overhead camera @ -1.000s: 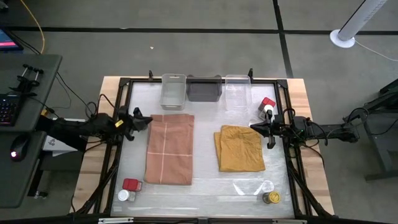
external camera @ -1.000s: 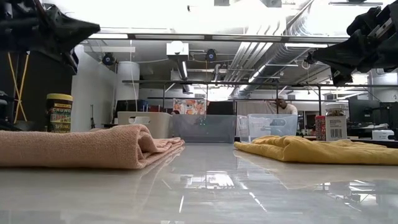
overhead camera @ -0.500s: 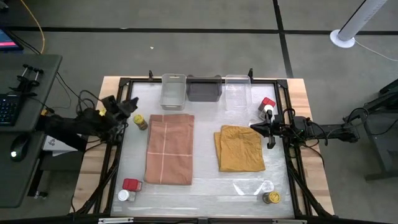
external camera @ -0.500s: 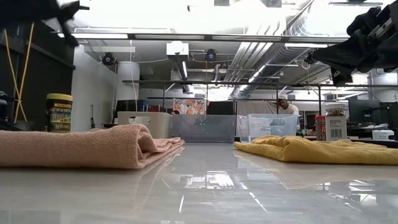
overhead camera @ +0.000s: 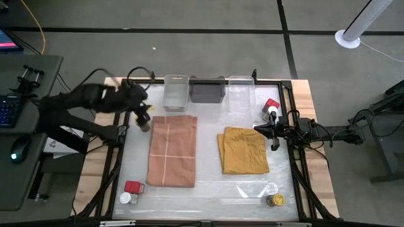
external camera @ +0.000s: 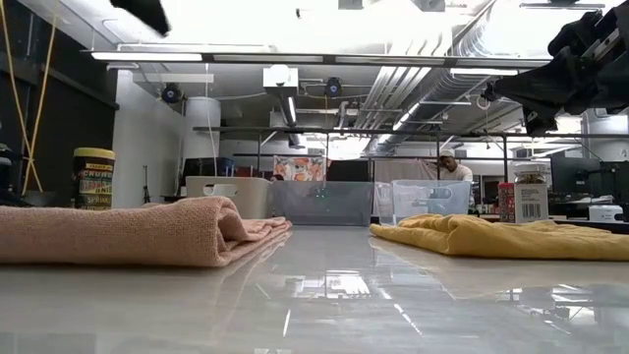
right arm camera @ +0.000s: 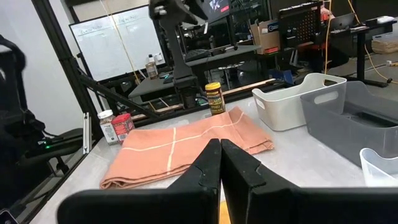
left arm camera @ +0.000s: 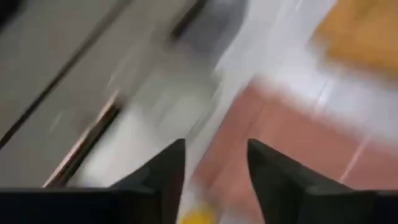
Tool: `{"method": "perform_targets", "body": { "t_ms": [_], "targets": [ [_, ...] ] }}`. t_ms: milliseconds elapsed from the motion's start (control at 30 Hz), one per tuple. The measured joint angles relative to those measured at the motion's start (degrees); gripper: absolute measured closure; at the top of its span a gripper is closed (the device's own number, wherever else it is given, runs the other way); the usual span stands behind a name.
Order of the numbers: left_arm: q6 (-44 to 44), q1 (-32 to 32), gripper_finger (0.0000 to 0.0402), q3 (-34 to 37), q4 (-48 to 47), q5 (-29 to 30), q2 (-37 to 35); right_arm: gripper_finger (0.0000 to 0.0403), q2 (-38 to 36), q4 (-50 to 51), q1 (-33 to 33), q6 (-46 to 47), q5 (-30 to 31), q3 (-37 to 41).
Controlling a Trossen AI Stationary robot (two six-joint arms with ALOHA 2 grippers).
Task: Sort spices by type
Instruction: Put the top yellow seasoning bottle into the gray bin
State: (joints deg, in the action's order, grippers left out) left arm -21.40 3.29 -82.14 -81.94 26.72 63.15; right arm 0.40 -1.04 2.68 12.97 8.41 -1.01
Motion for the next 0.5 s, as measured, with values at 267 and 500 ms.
{"method": "perform_targets", "body": {
  "t_ms": [267,500],
  "targets": [
    [-4.99,11.76,0.0152,-4.66,-5.6,-15.78,13.33,0.0402,-0.04,0.01,0.0,-0.02,-0.01,0.02],
    [-12.52,17.31,0.015,-1.88,-8.48,-14.58,21.62,0.0402,-0.02,-0.01,0.0,0.0,0.01,0.0]
  ]
}}
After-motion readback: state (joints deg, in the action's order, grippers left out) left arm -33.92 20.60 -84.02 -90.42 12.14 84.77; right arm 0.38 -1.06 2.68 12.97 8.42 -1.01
